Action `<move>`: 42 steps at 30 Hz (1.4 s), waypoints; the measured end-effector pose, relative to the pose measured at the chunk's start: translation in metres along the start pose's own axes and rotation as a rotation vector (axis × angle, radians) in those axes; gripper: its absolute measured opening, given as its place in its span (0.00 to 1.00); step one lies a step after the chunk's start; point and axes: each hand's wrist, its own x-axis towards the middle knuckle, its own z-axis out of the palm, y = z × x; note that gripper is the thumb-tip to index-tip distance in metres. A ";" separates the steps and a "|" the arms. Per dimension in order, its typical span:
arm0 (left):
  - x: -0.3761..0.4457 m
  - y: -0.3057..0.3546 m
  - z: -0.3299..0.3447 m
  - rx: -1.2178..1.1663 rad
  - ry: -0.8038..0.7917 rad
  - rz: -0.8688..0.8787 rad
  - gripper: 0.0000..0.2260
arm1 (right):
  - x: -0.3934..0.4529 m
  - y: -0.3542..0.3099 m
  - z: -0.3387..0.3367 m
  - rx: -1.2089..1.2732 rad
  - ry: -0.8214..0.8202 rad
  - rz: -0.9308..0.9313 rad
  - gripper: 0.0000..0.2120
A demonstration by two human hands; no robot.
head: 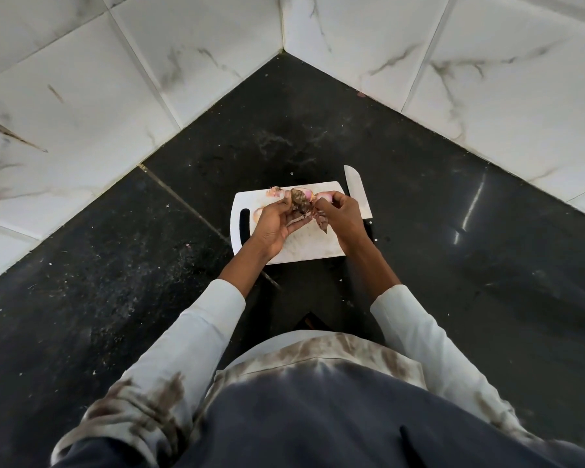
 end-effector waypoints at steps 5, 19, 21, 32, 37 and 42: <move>0.002 0.004 0.002 0.047 -0.005 0.008 0.19 | 0.001 -0.002 -0.002 0.018 -0.054 -0.027 0.08; 0.001 0.007 0.011 0.322 0.074 0.203 0.17 | 0.000 -0.012 0.001 -0.019 -0.097 -0.026 0.11; 0.001 0.008 0.010 0.275 0.073 0.177 0.17 | -0.002 -0.014 0.000 0.006 -0.142 -0.026 0.10; 0.002 0.013 0.008 0.206 0.049 0.115 0.19 | -0.004 -0.015 -0.008 0.036 -0.118 -0.004 0.07; 0.001 0.014 0.008 0.156 0.031 0.097 0.20 | -0.003 -0.012 -0.009 0.015 -0.105 0.006 0.06; -0.001 0.012 0.007 0.058 0.028 0.053 0.18 | -0.002 -0.012 -0.009 0.006 -0.120 0.013 0.07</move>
